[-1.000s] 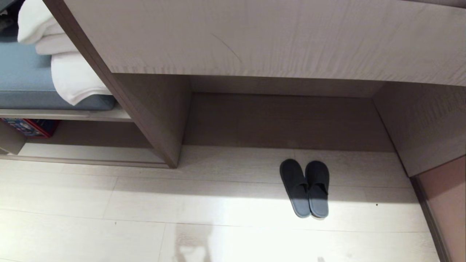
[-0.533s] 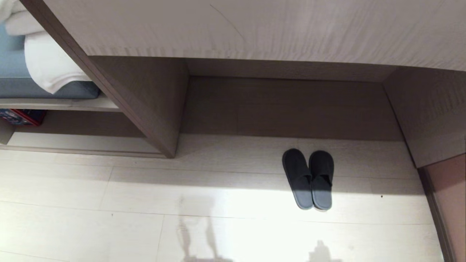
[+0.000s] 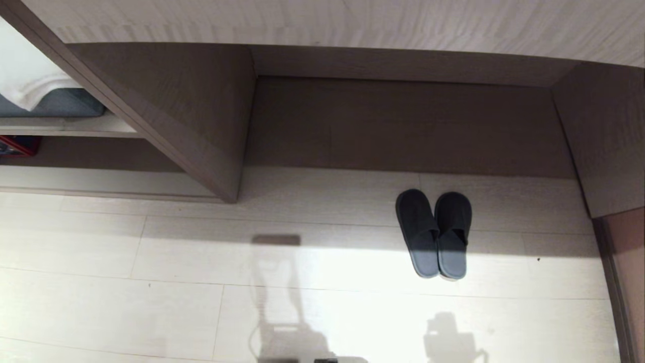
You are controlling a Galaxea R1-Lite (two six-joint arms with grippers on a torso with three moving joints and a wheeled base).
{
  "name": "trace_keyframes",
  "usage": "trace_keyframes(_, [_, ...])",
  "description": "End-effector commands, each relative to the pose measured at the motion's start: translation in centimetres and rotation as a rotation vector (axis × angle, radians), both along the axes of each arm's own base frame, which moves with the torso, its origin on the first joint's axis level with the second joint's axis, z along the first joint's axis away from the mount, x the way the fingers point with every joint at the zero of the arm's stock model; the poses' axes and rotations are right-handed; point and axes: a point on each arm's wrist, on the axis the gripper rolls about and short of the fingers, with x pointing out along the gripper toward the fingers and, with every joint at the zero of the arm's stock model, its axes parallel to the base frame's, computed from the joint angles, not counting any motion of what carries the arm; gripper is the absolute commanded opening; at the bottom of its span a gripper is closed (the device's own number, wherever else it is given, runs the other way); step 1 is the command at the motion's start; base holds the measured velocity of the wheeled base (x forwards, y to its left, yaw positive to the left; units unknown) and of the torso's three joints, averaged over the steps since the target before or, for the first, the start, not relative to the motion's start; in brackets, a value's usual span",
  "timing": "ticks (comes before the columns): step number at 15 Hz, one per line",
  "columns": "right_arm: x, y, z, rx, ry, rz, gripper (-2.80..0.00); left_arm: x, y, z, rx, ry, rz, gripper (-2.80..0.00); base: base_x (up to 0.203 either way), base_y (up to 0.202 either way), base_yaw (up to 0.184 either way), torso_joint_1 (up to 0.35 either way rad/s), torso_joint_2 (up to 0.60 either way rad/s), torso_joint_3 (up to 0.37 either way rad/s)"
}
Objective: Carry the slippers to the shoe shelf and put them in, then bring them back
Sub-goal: Pick up the slippers on the floor
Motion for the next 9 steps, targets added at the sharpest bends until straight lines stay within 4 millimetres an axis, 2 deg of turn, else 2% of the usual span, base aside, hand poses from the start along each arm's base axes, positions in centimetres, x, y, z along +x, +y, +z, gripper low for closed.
trace_keyframes(1, [0.02,0.0,-0.04,0.0,0.003,0.0,-2.8,0.0,0.0,0.0,0.0,0.0,0.0,-2.8,0.0,0.0,0.0,-0.002,0.01,-0.202])
trace_keyframes(9, [0.02,0.0,-0.04,0.0,0.003,0.0,-2.8,0.01,0.0,0.0,0.0,0.001,0.0,-2.8,0.0,0.0,0.0,0.003,0.0,-0.197])
